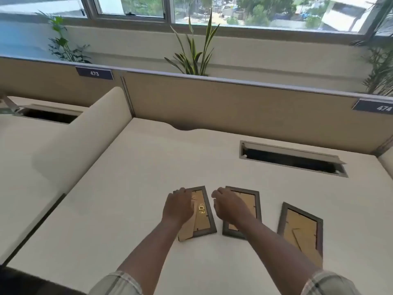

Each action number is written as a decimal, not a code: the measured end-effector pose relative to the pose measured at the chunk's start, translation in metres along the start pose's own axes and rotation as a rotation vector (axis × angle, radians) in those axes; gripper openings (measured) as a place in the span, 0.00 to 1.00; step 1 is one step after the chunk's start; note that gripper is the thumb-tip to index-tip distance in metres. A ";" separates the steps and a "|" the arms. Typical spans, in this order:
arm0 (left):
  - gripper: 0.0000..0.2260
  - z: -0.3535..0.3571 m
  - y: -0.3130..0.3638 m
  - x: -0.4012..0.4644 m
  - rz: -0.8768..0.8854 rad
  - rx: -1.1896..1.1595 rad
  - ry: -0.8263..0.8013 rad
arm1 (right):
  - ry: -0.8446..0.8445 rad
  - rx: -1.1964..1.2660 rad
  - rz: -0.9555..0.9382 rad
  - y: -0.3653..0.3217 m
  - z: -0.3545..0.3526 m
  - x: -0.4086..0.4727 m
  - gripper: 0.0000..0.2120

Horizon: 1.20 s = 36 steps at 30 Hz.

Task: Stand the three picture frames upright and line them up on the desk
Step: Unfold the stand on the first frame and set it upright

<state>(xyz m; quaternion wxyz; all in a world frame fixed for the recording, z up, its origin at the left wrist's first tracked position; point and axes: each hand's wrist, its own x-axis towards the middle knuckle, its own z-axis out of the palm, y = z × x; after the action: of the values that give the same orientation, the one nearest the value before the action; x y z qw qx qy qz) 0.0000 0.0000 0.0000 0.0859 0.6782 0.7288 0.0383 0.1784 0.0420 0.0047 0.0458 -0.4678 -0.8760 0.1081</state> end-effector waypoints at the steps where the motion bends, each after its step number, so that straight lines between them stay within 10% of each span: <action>1: 0.14 0.007 -0.005 -0.001 -0.036 -0.019 -0.052 | -0.057 0.025 0.050 -0.007 0.011 0.001 0.11; 12: 0.29 0.059 -0.013 0.024 -0.162 -0.171 -0.170 | -0.180 0.212 0.343 -0.027 0.074 0.012 0.11; 19: 0.16 0.055 -0.005 0.040 -0.269 -0.267 -0.240 | -0.146 0.422 0.523 -0.020 0.078 0.017 0.17; 36: 0.09 -0.004 -0.024 0.049 0.150 -0.284 -0.337 | -0.267 0.992 0.728 -0.003 0.031 0.033 0.14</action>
<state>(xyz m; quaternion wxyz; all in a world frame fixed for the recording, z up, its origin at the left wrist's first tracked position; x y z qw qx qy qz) -0.0272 0.0474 -0.0033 0.2980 0.7083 0.6391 0.0329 0.1518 0.0632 -0.0254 0.1079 -0.6415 -0.5046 0.5676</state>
